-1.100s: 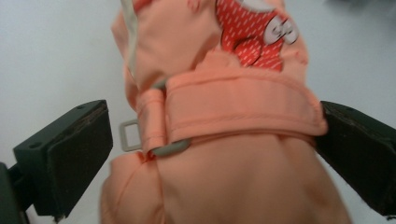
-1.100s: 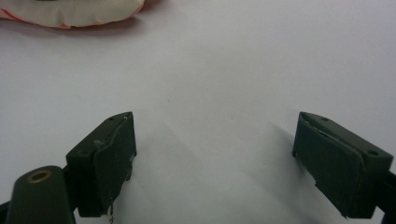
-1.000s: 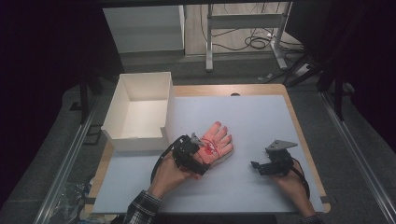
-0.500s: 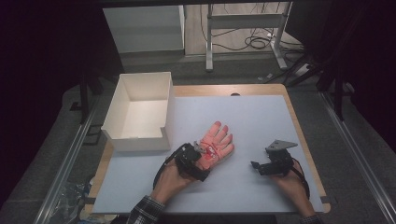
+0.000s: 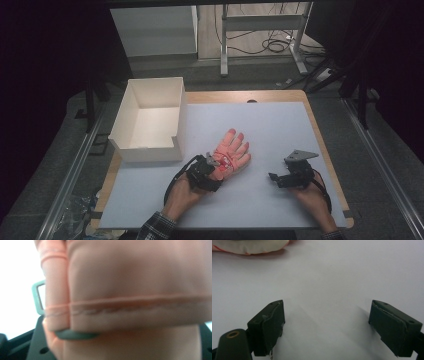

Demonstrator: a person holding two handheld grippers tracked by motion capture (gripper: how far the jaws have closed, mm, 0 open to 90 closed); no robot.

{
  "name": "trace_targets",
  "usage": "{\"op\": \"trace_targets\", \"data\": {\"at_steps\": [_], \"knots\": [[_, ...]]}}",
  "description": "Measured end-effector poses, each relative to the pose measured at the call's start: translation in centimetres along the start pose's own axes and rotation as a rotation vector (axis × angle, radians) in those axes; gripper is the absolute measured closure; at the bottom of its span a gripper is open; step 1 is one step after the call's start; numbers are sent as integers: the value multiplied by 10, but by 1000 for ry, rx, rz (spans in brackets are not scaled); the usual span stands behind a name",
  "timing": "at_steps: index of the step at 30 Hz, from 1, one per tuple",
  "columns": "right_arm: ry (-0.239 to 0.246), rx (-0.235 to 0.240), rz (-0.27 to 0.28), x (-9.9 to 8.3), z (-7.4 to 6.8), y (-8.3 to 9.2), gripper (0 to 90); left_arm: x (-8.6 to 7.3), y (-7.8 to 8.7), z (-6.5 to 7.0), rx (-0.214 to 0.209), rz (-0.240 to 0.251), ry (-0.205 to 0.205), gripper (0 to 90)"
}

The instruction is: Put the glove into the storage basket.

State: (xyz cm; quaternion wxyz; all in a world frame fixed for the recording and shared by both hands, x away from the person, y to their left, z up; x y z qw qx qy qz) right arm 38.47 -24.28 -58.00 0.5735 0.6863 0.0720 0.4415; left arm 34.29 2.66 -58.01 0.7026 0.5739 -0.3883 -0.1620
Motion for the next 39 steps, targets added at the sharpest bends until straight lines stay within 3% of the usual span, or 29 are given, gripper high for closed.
{"op": "trace_targets", "data": {"at_steps": [4, 10, 15, 26, 39], "knots": [[0, 1, 0, 0, 0, 0, 137, 1, 3, 2, 19, -11, -8, 424], [0, 1, 0, 0, 0, 0, 137, 4, 6, -4, -38, 15, 5, 427], [-1, 1, 0, 0, 0, 0, 137, 8, 8, -6, -44, 1, -10, 429], [-1, 1, 0, 0, 0, 0, 137, 33, 16, -13, -37, 25, -14, 431], [0, 0, 0, 0, 0, 0, 137, 62, 40, -29, -12, 59, -6, 428]]}}
Point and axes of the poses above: each handheld gripper's, and its own axes: y roughly backward along the jaws, x roughly out of its top, z roughly to its right, the point moved 7 cm from there along -y, roughly forward along the jaws, and after that the axes turned 14 degrees about -z, right-handed, at the moved point
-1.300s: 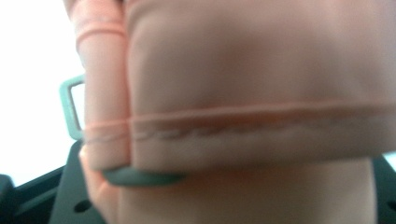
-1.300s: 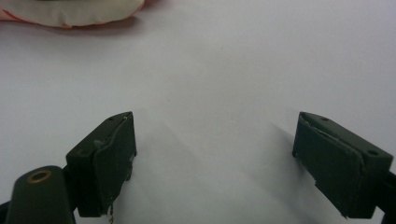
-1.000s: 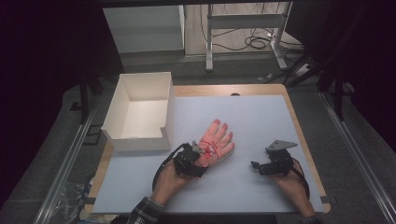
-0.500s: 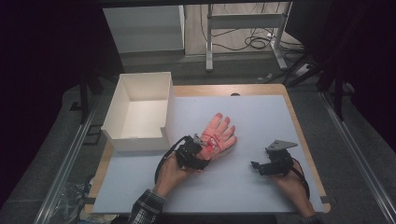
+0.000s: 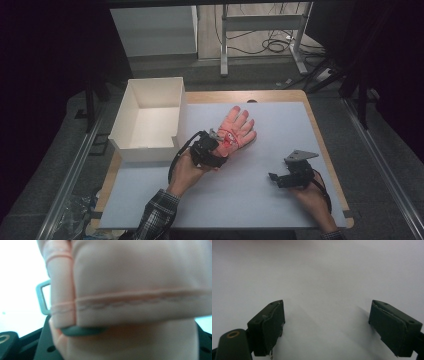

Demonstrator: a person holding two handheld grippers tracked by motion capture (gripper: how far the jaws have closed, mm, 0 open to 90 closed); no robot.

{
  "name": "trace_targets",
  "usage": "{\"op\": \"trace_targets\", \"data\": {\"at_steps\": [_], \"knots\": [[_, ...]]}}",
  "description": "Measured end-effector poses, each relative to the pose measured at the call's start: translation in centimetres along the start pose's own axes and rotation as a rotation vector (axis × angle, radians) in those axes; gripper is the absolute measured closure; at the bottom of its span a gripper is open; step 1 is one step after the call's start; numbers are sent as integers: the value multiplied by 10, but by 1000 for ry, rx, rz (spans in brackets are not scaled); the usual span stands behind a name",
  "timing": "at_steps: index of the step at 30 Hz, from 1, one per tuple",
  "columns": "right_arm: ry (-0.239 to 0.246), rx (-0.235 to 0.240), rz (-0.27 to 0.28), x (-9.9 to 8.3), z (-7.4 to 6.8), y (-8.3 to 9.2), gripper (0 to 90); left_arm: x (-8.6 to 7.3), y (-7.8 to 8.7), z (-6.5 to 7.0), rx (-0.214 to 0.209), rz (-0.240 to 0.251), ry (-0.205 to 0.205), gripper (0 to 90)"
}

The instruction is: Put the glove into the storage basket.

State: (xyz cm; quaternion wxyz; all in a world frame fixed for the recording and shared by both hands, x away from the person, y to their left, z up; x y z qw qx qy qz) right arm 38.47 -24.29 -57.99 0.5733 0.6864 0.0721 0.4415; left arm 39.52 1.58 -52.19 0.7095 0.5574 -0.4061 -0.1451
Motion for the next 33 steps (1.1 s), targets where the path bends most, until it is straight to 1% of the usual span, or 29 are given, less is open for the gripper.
{"op": "trace_targets", "data": {"at_steps": [5, 9, 15, 21, 23, 25, 30, 32, 33], "knots": [[-1, 1, -1, 0, 0, 0, 137, 12, 8, -4, -4, 6, 10, 427], [1, 0, 0, 0, 0, 0, 137, 19, 15, -8, 3, 6, 18, 427], [1, 0, 0, 0, 0, 0, 137, 30, 32, -18, 10, 18, 41, 427], [3, 0, 1, 0, 0, 0, 137, 40, 48, -29, 36, 10, 53, 424], [2, 0, 3, 0, 0, 0, 137, 43, 54, -33, 45, 6, 50, 423], [2, 0, 3, 0, 0, 0, 137, 45, 59, -36, 52, 8, 58, 423], [3, -1, 2, 0, 0, 0, 137, 47, 71, -48, 74, 11, 86, 423], [3, -1, 2, 0, 0, 0, 137, 47, 76, -55, 83, 20, 109, 422], [3, -1, 2, 0, 0, 0, 137, 47, 78, -58, 87, 21, 115, 422]]}}
Point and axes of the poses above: each handheld gripper's, and its own axes: y roughly backward along the jaws, x roughly out of its top, z roughly to its right, the point moved 7 cm from there along -y, roughly forward along the jaws, and after that the axes turned 14 degrees about -z, right-handed, at the moved point
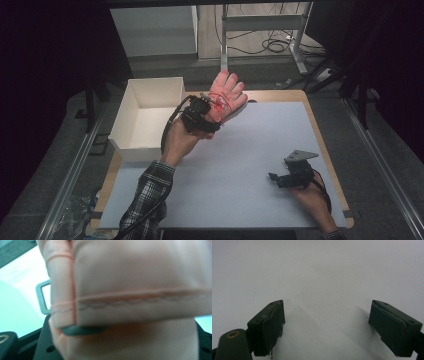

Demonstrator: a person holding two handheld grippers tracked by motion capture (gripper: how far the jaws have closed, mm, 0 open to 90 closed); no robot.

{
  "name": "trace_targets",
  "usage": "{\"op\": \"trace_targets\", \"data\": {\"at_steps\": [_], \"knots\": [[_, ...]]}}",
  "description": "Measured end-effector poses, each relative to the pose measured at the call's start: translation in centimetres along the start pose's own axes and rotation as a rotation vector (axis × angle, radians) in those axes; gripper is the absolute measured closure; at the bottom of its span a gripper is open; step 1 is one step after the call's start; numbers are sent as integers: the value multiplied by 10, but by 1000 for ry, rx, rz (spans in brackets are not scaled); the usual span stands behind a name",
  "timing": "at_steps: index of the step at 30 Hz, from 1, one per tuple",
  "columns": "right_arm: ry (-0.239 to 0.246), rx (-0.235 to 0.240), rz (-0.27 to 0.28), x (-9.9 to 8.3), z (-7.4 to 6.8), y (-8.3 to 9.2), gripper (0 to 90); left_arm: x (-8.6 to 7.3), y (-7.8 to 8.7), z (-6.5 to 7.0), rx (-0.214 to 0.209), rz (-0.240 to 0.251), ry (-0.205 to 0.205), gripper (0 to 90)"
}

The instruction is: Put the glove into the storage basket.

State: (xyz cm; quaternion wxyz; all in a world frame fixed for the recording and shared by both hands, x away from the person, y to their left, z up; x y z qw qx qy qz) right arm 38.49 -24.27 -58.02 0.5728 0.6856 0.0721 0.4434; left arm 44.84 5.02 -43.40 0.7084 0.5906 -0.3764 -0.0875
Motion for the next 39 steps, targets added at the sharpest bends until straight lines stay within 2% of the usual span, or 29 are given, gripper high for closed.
{"op": "trace_targets", "data": {"at_steps": [4, 10, 18, 21, 24, 33, 39], "knots": [[0, 0, 0, 0, 0, 0, 137, 0, 8, -13, 6, 10, 30, 422], [0, 0, 0, 0, 0, 0, 137, -2, 19, -31, 38, 15, 67, 420], [-1, 0, 0, 0, 0, 0, 137, -9, 32, -60, 76, 28, 150, 418], [-1, 0, 0, 0, 0, 0, 137, -15, 36, -72, 94, 29, 190, 416], [0, 0, 0, 0, 0, 0, 137, -21, 39, -82, 94, 33, 217, 414], [-1, -1, 1, 0, 0, 0, 137, -41, 50, -110, 128, 55, 301, 410], [-1, 0, 1, 0, 0, 0, 137, -58, 49, -129, 146, 57, 364, 408]]}}
Point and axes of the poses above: each handheld gripper's, and its own axes: y roughly backward along the jaws, x roughly out of its top, z roughly to its right, the point moved 7 cm from there along -y, roughly forward along the jaws, and after that the axes turned 14 degrees about -z, right-handed, at the moved point
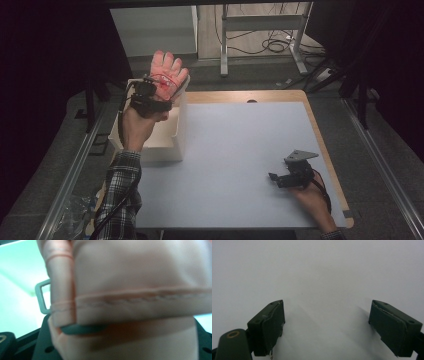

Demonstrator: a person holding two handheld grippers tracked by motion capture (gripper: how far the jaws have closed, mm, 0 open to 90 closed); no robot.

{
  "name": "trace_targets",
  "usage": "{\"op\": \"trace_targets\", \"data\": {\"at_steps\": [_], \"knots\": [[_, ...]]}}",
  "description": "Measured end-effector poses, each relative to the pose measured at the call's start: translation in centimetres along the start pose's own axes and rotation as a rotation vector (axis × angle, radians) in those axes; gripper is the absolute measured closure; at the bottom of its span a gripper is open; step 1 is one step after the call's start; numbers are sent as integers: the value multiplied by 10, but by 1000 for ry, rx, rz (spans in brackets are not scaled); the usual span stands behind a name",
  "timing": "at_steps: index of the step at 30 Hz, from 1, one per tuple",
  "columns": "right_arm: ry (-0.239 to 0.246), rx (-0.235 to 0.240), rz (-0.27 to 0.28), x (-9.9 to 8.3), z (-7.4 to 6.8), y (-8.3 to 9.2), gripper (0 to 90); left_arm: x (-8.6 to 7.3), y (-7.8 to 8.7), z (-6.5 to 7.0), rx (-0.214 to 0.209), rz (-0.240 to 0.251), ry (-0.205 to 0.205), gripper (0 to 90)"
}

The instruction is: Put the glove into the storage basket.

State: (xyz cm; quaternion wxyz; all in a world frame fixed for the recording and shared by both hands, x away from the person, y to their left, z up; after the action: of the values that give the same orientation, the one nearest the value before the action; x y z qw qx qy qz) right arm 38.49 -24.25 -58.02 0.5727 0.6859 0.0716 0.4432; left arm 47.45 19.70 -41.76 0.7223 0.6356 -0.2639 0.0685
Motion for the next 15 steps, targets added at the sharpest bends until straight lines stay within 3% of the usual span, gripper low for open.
{"op": "trace_targets", "data": {"at_steps": [6, 15], "knots": [[0, -1, 0, 0, 0, 0, 137, -10, -14, -19, 16, -7, 55, 408], [0, -1, 0, 0, 0, 0, 137, -20, -44, -27, 24, -24, 92, 403]]}}
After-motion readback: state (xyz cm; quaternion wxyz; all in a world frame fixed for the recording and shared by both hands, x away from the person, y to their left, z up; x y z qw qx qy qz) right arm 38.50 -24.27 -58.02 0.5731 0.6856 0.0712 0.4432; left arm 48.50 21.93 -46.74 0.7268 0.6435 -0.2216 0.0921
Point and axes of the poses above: each handheld gripper's, and its own axes: y roughly backward along the jaws, x roughly out of its top, z roughly to its right, the point moved 7 cm from there along -y, roughly forward along the jaws, and after that the axes turned 14 degrees about -z, right-handed, at the moved point
